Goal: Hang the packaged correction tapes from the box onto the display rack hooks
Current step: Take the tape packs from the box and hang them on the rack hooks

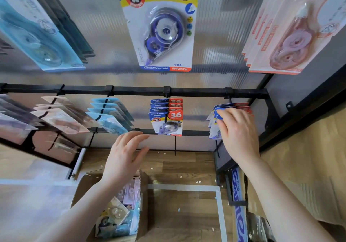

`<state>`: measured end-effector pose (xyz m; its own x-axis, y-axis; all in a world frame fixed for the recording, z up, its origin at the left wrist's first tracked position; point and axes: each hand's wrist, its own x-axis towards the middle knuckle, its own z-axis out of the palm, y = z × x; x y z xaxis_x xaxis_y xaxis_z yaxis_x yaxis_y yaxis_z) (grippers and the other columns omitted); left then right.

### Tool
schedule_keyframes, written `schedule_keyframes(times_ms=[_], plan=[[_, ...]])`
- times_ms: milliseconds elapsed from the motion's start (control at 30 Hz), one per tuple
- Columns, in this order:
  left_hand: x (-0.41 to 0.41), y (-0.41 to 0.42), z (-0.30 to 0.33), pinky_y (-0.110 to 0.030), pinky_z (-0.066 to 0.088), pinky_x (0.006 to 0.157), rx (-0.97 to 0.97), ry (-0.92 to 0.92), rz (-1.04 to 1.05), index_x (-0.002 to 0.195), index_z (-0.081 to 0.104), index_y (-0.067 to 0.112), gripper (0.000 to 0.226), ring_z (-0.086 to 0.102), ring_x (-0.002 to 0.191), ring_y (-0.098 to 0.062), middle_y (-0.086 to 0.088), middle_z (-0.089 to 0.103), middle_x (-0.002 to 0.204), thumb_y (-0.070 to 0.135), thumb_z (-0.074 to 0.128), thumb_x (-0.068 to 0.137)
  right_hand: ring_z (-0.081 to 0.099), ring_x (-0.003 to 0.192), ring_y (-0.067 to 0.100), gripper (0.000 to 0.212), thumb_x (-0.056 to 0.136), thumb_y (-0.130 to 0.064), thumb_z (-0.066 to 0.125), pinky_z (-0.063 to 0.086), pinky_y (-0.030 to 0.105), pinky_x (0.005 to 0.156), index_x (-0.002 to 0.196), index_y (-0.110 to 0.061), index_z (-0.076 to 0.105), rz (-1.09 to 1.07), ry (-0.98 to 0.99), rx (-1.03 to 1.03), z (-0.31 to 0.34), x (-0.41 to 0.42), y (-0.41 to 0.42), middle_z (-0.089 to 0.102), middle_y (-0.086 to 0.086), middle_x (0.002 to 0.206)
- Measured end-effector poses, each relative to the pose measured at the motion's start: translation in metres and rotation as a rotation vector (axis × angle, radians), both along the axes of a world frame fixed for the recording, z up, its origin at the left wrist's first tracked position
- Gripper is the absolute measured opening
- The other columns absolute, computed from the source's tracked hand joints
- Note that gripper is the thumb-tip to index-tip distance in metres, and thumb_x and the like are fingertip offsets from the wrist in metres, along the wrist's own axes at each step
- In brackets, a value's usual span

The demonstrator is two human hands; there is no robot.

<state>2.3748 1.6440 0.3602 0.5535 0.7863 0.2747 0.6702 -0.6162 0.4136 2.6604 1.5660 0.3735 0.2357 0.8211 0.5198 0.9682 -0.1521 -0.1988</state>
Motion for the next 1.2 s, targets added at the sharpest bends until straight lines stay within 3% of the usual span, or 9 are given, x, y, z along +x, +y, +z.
schedule_keyframes(times_ms=[200,300,433,567,700,833,1000,1200], plan=[[-0.042,0.000,-0.006,-0.036,0.044,0.090,-0.023,0.005,0.061,0.114,0.063,0.011,0.043,0.054,0.106,-0.024,-0.005,0.061,0.114,0.039,0.047,0.086,0.061,0.094,0.028,0.025,0.089,-0.020,0.059,0.050,0.037,0.078,0.109,-0.007,0.064,0.048,0.040,-0.065,-0.019,-0.067,0.008,0.064,0.010,0.104],[-0.078,0.000,-0.011,-0.039,0.046,0.089,-0.055,0.011,0.109,0.114,0.063,0.012,0.045,0.054,0.106,-0.024,-0.005,0.060,0.113,0.042,0.044,0.086,0.060,0.094,0.026,0.032,0.091,-0.029,0.048,0.050,0.035,0.078,0.111,-0.008,0.063,0.083,0.042,-0.105,-0.027,-0.112,0.015,0.063,0.009,0.104],[-0.141,0.018,-0.020,-0.038,0.045,0.088,-0.059,0.030,0.153,0.113,0.063,0.011,0.047,0.055,0.102,-0.025,-0.006,0.060,0.111,0.044,0.044,0.086,0.061,0.094,0.028,0.027,0.088,-0.023,0.062,0.051,0.036,0.077,0.111,-0.008,0.064,0.076,0.063,-0.154,-0.035,-0.176,0.029,0.064,0.011,0.104],[-0.210,0.038,-0.034,-0.039,0.045,0.090,-0.072,0.044,0.168,0.113,0.063,0.011,0.048,0.054,0.103,-0.028,-0.007,0.061,0.112,0.044,0.043,0.085,0.060,0.092,0.029,0.033,0.090,-0.029,0.046,0.051,0.038,0.078,0.110,-0.009,0.064,0.062,0.051,-0.193,-0.052,-0.240,0.042,0.064,0.010,0.103],[-0.284,0.058,-0.056,-0.035,0.041,0.093,-0.088,0.091,0.189,0.116,0.062,0.012,0.049,0.052,0.106,-0.026,-0.006,0.060,0.115,0.044,0.041,0.086,0.062,0.091,0.029,0.028,0.081,-0.017,0.070,0.051,0.037,0.077,0.108,-0.008,0.066,0.040,0.058,-0.194,-0.072,-0.310,0.062,0.065,0.011,0.101],[-0.334,0.064,-0.082,-0.040,0.045,0.091,-0.133,0.117,0.214,0.116,0.061,0.014,0.051,0.052,0.106,-0.027,-0.005,0.059,0.116,0.047,0.038,0.085,0.062,0.093,0.026,0.028,0.083,-0.020,0.068,0.050,0.037,0.081,0.110,-0.011,0.065,0.056,0.083,-0.277,-0.103,-0.364,0.071,0.065,0.008,0.103],[-0.354,0.067,-0.129,-0.039,0.046,0.088,-0.140,0.118,0.240,0.116,0.060,0.013,0.049,0.055,0.101,-0.028,-0.006,0.059,0.114,0.046,0.041,0.085,0.061,0.093,0.026,0.028,0.084,-0.020,0.066,0.050,0.038,0.081,0.110,-0.012,0.065,0.113,0.085,-0.322,-0.156,-0.391,0.082,0.064,0.007,0.102],[-0.356,0.050,-0.248,-0.039,0.047,0.088,-0.186,0.139,0.247,0.118,0.059,0.012,0.041,0.054,0.106,-0.027,-0.007,0.057,0.118,0.035,0.057,0.084,0.060,0.092,0.029,0.029,0.084,-0.020,0.066,0.048,0.041,0.082,0.111,-0.011,0.064,0.188,0.075,-0.385,-0.267,-0.394,0.078,0.063,0.008,0.102]])
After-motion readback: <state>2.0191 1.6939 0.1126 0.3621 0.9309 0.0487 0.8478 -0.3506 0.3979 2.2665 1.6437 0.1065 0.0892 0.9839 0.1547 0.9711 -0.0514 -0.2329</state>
